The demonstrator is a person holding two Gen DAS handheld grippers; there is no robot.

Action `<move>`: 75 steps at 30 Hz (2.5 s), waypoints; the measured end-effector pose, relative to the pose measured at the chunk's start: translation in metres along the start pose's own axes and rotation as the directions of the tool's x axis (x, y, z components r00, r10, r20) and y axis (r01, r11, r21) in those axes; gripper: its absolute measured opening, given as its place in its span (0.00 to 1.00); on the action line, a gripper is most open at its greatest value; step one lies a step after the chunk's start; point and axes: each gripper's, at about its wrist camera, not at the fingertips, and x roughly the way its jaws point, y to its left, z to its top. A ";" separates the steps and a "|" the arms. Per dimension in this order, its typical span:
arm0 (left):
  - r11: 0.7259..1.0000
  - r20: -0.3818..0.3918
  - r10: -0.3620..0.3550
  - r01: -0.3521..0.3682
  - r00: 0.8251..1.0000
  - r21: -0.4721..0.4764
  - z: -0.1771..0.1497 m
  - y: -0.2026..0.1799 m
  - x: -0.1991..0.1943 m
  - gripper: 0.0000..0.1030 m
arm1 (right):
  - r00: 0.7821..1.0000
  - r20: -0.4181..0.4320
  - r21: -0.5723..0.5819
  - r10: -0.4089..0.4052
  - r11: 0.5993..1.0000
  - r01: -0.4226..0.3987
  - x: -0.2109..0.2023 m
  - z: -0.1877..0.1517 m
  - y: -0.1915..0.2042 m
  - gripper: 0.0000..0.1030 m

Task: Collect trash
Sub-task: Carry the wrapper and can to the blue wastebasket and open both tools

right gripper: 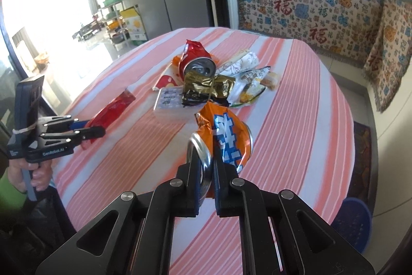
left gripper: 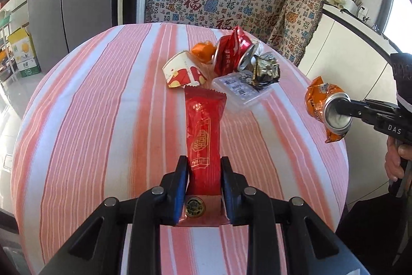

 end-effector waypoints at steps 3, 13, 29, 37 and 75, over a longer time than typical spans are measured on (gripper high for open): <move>0.999 0.006 -0.022 0.022 1.000 0.033 0.004 -0.020 -0.003 0.24 | 1.000 0.010 0.030 -0.003 1.000 0.003 -0.003 -0.002 -0.004 0.07; 0.988 -0.011 -0.097 0.097 0.995 0.119 0.014 -0.085 0.008 0.24 | 0.997 0.051 0.100 -0.056 0.994 0.050 -0.028 -0.013 -0.032 0.06; 0.884 -0.119 -0.326 0.347 0.938 0.313 0.052 -0.273 0.083 0.24 | 0.933 0.002 0.326 -0.360 0.882 0.340 -0.112 -0.062 -0.189 0.07; 0.839 -0.232 -0.345 0.410 0.909 0.357 0.049 -0.368 0.153 0.24 | 0.897 -0.078 0.446 -0.435 0.789 0.422 -0.114 -0.103 -0.267 0.07; 0.795 -0.280 -0.281 0.386 0.918 0.468 0.020 -0.450 0.246 0.54 | 0.829 -0.100 0.612 -0.551 0.623 0.487 -0.147 -0.147 -0.324 0.46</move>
